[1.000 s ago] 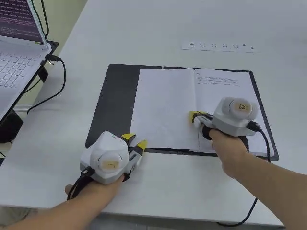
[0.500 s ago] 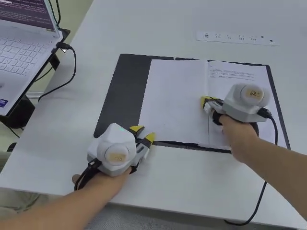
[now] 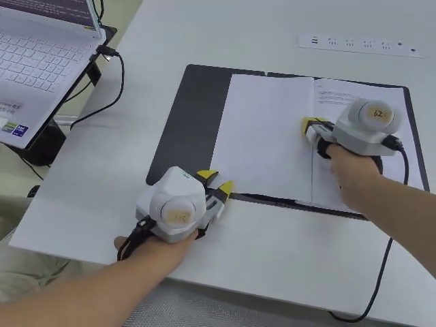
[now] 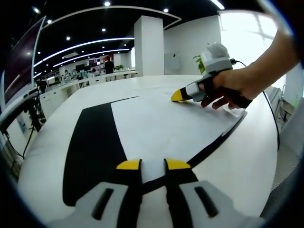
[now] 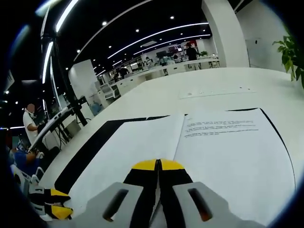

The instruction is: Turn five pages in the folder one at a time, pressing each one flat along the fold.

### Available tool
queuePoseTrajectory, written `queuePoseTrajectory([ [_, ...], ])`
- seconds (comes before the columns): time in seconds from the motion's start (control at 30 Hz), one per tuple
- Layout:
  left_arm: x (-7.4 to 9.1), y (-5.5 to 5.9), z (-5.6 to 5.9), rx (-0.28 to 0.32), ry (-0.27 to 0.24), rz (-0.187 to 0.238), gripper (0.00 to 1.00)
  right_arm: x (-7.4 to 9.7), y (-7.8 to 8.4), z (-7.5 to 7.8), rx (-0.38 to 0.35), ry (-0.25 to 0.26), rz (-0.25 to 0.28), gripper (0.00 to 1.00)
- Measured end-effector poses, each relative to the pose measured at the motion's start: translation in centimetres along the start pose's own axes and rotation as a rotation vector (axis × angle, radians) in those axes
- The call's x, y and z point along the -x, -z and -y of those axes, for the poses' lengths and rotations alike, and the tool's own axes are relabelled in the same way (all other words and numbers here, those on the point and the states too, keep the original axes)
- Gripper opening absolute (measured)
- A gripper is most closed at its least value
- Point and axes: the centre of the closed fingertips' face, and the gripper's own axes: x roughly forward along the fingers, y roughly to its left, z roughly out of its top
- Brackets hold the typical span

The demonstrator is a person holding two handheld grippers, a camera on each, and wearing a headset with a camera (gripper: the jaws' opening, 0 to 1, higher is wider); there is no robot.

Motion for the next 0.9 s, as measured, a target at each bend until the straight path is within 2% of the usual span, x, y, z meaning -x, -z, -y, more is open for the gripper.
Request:
queuePoseTrajectory([
  [0.5,-0.2,0.1,0.0,-0.002,-0.001,0.007,0.17,-2.9,-1.8,2.0,-0.031,0.018,0.014,0.0],
  [0.7,-0.1,0.1,0.0,0.0,-0.001,0.011,0.17,-4.6,-2.6,2.9,-0.004,0.017,0.016,0.0],
  [0.9,-0.1,0.1,0.0,0.001,-0.001,0.013,0.17,-5.1,-3.4,2.7,0.012,0.031,0.023,0.0],
])
